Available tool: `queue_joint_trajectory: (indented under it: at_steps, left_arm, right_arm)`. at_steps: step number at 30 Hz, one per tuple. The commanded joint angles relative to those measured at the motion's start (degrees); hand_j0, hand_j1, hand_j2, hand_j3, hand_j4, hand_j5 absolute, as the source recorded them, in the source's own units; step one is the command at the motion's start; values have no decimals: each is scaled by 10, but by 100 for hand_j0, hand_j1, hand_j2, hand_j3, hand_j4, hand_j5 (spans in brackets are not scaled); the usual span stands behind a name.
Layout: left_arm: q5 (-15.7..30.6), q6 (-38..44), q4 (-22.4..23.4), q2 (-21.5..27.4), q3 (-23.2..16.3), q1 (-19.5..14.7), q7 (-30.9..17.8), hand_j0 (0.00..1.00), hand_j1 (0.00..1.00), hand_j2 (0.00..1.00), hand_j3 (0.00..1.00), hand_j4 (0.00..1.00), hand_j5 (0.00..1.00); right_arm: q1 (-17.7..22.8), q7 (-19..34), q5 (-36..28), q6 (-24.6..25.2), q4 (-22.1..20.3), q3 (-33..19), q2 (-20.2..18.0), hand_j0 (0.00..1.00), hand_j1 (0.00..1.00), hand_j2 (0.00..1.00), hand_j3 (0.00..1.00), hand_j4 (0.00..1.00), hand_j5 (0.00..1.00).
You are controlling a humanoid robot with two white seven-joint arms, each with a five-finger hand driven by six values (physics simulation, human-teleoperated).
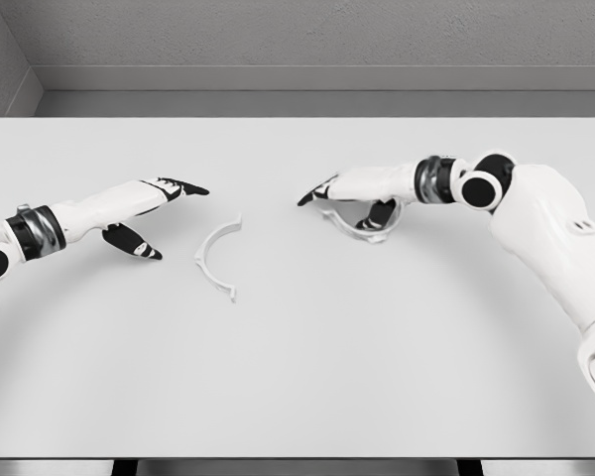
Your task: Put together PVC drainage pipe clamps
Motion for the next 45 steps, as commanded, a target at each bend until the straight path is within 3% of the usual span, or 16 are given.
queue_joint_trajectory:
  at_steps: [1,9,14,21,26,29,33,34,36,38,43,45]
  left_arm:
    - [4,1,0,0,-1,0,0,100,100,100,100,100,100]
    - [4,1,-4,1,2,5,0,100,100,100,100,100,100]
    - [4,1,-4,2,2,6,0,100,100,100,100,100,100]
    - [3,1,-4,0,-1,10,0,100,100,100,100,100,100]
    - [3,1,-4,-1,-1,10,0,100,100,100,100,100,100]
    - [3,1,-4,-1,-2,10,0,100,100,100,100,100,100]
    - [2,1,-4,-1,-2,10,0,100,100,100,100,100,100]
    - [2,1,-4,-1,-2,10,0,100,100,100,100,100,100]
    - [3,1,-4,-1,-3,10,-1,100,100,100,100,100,100]
    - [2,1,-4,-1,-3,10,0,100,100,100,100,100,100]
    - [2,1,-4,-1,-3,10,0,100,100,100,100,100,100]
    - [2,1,-4,-1,-3,10,-1,100,100,100,100,100,100]
  right_arm:
    - [1,1,-5,1,-33,1,-17,100,100,100,100,100,100]
    - [18,1,-4,1,-60,24,-26,100,100,100,100,100,100]
    - [44,1,-4,1,-95,23,-75,100,100,100,100,100,100]
    - [59,1,-5,1,-109,8,-119,100,100,100,100,100,100]
    - [54,1,-6,1,-106,-1,-114,100,100,100,100,100,100]
    - [28,1,-6,1,-106,-1,-82,100,100,100,100,100,100]
    - [24,1,-7,1,-103,-2,-74,100,100,100,100,100,100]
    - [22,1,-8,1,-90,-7,-73,100,100,100,100,100,100]
    - [20,1,-8,1,-41,-70,-75,100,100,100,100,100,100]
    - [25,1,-7,1,-19,-129,-80,100,100,100,100,100,100]
    - [25,1,-7,1,71,-152,-83,100,100,100,100,100,100]
    - [15,1,-5,1,131,-151,-74,100,100,100,100,100,100]
